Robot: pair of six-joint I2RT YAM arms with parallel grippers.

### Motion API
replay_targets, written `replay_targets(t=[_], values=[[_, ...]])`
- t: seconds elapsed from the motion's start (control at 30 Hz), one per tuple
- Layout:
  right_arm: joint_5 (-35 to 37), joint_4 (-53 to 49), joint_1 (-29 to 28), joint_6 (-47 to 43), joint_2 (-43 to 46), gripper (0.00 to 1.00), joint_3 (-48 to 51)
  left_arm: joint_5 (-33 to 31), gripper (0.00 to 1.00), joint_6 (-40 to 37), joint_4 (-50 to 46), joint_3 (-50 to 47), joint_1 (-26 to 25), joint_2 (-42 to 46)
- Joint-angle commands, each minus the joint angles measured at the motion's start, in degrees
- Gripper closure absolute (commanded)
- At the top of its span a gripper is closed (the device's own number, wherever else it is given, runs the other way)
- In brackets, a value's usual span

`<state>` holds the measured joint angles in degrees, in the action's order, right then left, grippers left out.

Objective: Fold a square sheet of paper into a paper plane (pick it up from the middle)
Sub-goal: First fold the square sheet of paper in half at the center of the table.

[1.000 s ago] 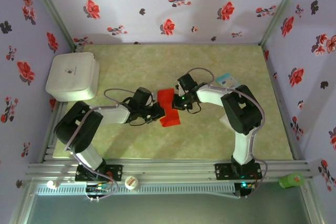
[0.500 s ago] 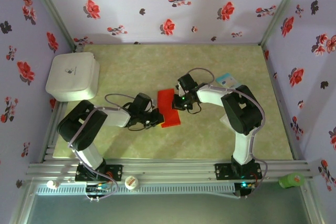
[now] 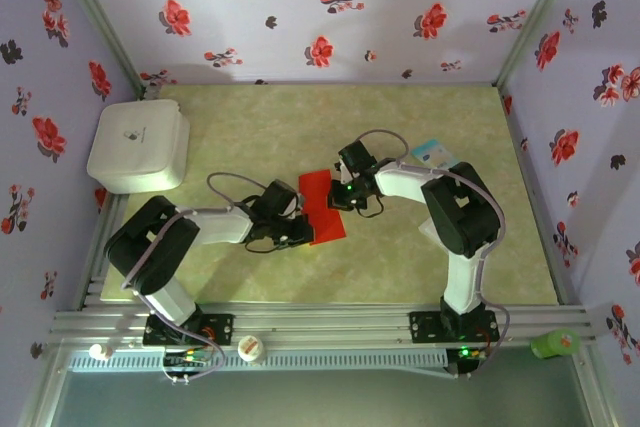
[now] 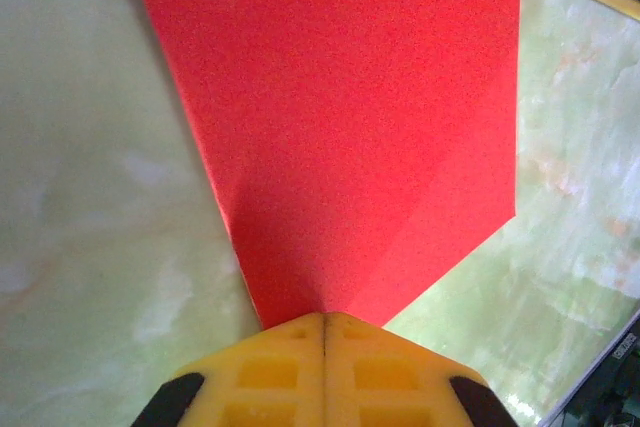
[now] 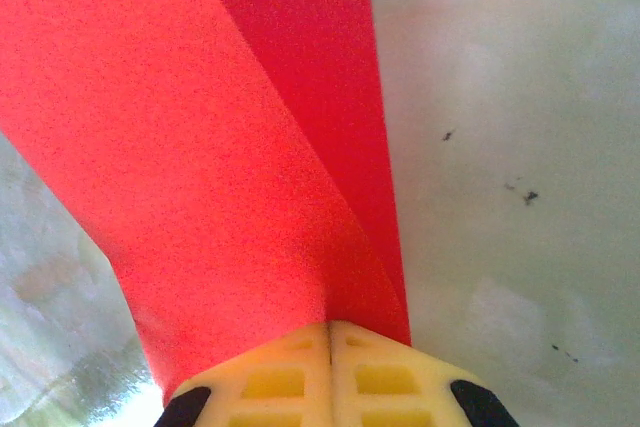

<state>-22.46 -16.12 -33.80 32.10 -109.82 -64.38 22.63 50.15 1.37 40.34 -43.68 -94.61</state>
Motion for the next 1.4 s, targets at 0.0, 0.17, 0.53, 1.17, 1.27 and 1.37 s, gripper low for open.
replay_targets(t=[0.0,0.17,0.53,1.17,1.27,1.37], values=[[6.3,-7.2,0.2,0.2,-1.9,1.00,2.9,-2.0,0.96,-3.3,-11.0,0.2,-1.8,0.7],[6.3,-7.2,0.2,0.2,-1.7,1.00,3.0,-3.0,0.95,-5.1,-13.5,1.1,-2.9,1.3],[6.1,-6.9,0.2,0.2,-1.8,1.00,3.1,-2.8,0.93,-4.0,-10.2,0.7,-1.0,10.6],[5.3,-7.0,0.2,0.2,-1.9,1.00,2.3,7.9,0.87,-1.8,2.5,11.7,14.8,-3.2],[5.0,-7.3,0.2,0.1,-2.2,1.00,2.1,8.3,0.87,-2.0,3.4,12.8,14.8,-5.9],[5.1,-7.3,0.2,-0.1,-2.2,1.00,2.0,8.3,0.87,-2.1,4.6,13.4,14.9,-8.2]])
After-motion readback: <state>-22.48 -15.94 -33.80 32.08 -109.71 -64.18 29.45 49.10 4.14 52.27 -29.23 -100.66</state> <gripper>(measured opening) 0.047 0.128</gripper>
